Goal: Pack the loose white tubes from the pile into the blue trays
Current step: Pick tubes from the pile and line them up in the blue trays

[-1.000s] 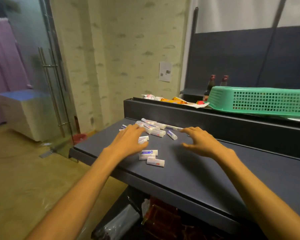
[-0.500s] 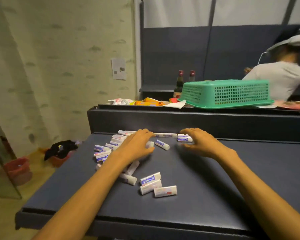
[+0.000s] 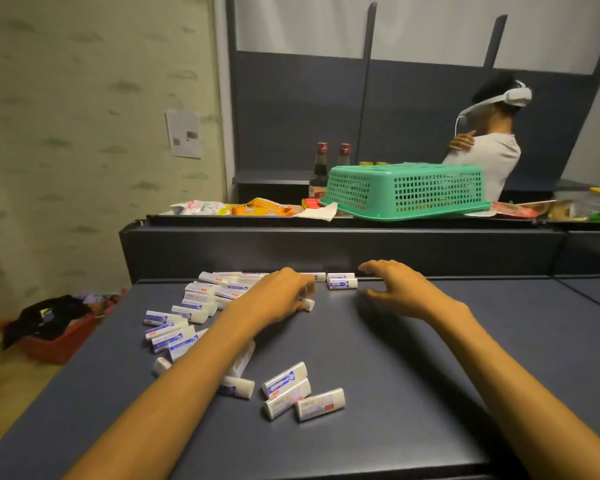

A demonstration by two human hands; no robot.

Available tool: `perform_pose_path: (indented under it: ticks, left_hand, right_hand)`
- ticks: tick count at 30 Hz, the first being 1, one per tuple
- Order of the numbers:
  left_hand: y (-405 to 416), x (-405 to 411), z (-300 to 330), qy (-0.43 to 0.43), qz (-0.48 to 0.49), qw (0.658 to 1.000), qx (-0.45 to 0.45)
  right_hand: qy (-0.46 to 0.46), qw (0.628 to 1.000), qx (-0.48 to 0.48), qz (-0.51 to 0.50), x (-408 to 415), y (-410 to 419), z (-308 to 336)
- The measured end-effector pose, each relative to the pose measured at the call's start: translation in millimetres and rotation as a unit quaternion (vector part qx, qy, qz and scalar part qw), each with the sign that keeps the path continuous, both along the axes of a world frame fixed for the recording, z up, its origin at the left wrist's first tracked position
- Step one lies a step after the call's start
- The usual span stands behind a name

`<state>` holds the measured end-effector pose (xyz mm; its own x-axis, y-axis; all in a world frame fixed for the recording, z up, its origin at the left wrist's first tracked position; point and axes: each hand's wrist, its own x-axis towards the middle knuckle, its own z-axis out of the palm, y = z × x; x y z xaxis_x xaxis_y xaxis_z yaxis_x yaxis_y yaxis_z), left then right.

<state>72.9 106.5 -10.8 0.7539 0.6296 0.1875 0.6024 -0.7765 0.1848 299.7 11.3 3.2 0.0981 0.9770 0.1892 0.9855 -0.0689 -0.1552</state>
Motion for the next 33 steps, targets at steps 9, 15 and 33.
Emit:
perform_pose_path:
  ticks: [9,15,33]
  left_hand:
    - [-11,-8,28,-0.176,0.023,0.983,-0.049]
    - [-18,-17,34,-0.281,0.046,0.956,-0.077]
    - [-1,-20,10,-0.247,0.012,0.969,0.014]
  right_hand:
    - [-0.009,0.999,-0.005,0.038,1,17,2]
    - [-0.01,0.998,-0.03,0.049,4,32,-4]
    - [0.088,0.995,-0.01,0.049,14,43,-24]
